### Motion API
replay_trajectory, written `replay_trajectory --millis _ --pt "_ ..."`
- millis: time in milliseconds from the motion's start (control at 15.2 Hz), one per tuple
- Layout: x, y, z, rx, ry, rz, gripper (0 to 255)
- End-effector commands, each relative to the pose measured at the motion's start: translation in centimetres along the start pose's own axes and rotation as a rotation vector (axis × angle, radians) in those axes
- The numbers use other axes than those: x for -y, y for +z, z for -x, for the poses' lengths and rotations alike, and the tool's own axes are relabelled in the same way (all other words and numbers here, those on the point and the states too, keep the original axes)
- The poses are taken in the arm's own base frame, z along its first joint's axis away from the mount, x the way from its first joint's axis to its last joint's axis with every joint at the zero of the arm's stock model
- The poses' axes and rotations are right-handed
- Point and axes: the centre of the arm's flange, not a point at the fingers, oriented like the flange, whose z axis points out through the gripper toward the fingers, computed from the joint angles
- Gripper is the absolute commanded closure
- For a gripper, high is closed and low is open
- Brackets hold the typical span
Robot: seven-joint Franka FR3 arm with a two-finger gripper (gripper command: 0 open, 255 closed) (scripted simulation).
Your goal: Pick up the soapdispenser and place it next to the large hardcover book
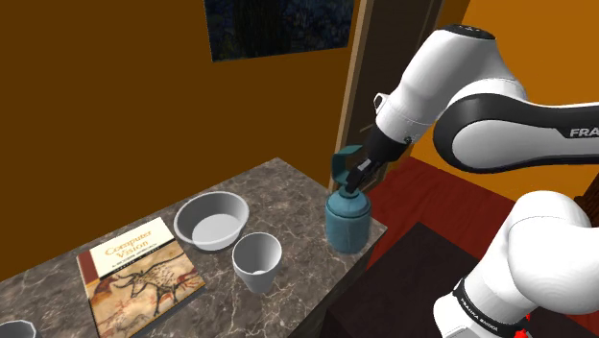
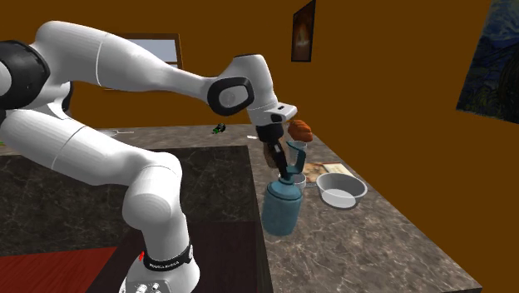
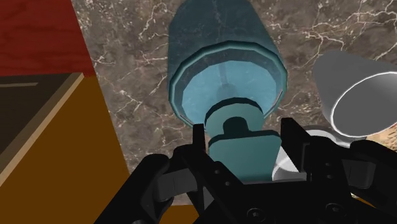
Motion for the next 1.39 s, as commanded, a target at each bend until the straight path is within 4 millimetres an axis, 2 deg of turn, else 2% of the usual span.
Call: replay_trajectory --millis 0,1320 --pt "-0.2 -1.1 -0.3 -0.001 0.0 0.0 255" --pt "-0.3 -11.2 -3.4 -0.001 0.0 0.0 255"
